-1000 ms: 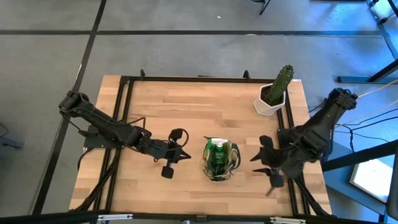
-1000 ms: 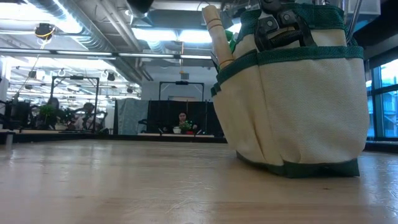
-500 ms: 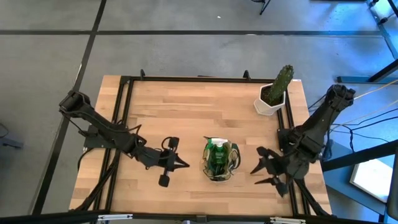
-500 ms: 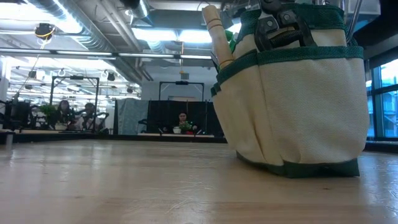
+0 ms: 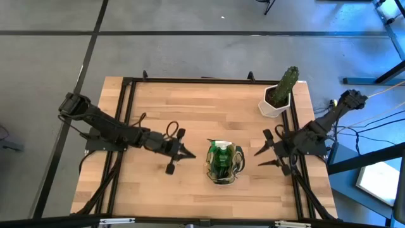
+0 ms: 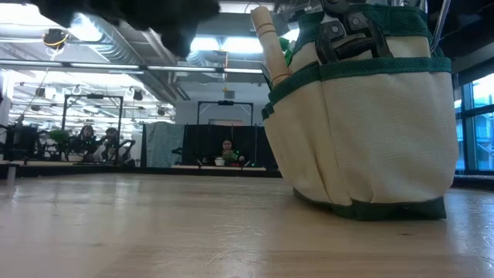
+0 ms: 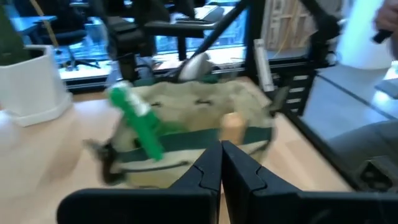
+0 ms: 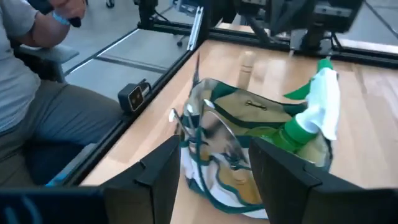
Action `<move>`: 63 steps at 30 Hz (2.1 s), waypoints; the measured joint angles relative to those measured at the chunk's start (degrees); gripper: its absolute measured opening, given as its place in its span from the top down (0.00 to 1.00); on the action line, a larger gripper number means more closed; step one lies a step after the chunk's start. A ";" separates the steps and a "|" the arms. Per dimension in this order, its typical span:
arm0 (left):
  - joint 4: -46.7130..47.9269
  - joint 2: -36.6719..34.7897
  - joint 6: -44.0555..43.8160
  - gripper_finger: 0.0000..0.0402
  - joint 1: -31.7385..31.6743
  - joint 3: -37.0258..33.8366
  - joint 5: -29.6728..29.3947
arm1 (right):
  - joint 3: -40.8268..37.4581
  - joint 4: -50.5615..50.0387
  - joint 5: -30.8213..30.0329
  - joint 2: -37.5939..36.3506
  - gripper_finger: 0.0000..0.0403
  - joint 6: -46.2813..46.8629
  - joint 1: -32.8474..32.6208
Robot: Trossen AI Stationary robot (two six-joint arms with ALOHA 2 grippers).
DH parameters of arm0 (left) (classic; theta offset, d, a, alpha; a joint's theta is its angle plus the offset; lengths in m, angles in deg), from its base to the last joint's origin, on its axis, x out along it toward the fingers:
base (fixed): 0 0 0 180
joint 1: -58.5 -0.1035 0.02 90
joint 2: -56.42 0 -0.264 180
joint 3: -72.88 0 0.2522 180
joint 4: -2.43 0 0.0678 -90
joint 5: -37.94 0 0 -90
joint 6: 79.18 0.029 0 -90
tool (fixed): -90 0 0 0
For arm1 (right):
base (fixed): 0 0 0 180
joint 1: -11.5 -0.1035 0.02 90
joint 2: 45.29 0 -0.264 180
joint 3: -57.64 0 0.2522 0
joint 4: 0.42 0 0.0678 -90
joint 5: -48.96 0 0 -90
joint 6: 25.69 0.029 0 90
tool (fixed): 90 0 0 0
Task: Pick & Place Garden tools in Gardening bag
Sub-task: Return to Home Position
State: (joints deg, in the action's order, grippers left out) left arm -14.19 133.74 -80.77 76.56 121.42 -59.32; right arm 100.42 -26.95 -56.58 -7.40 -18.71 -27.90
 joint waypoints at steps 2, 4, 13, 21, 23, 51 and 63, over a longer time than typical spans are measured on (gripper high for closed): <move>-0.57 0.00 0.69 0.99 -2.35 -0.73 0.75 | -0.87 0.10 1.93 -1.17 0.52 -1.65 2.43; -0.85 0.00 1.63 0.99 -4.48 -1.05 0.85 | -2.03 0.28 3.62 -1.76 0.52 -2.82 5.17; -1.20 0.00 3.87 0.99 -13.83 -1.26 9.95 | -4.35 0.32 7.23 -2.31 0.52 -5.51 17.87; -1.62 0.00 5.14 0.99 -17.66 -1.26 9.93 | -6.79 5.72 7.43 -5.02 0.52 -9.79 27.79; -1.96 0.00 5.35 0.99 -18.49 -1.27 9.93 | -6.83 5.74 9.43 -5.78 0.52 -10.57 30.73; -13.48 0.00 0.42 0.99 -18.47 -8.74 11.93 | -21.34 6.32 19.97 -29.80 0.52 -4.30 45.00; -14.96 0.00 0.26 0.99 -18.11 -9.11 11.77 | -25.93 7.78 20.73 -37.91 0.52 -6.84 44.97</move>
State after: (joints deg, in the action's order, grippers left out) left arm -29.15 133.74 -80.50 58.45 112.31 -47.55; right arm 74.49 -19.17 -35.85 -45.31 -25.55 17.07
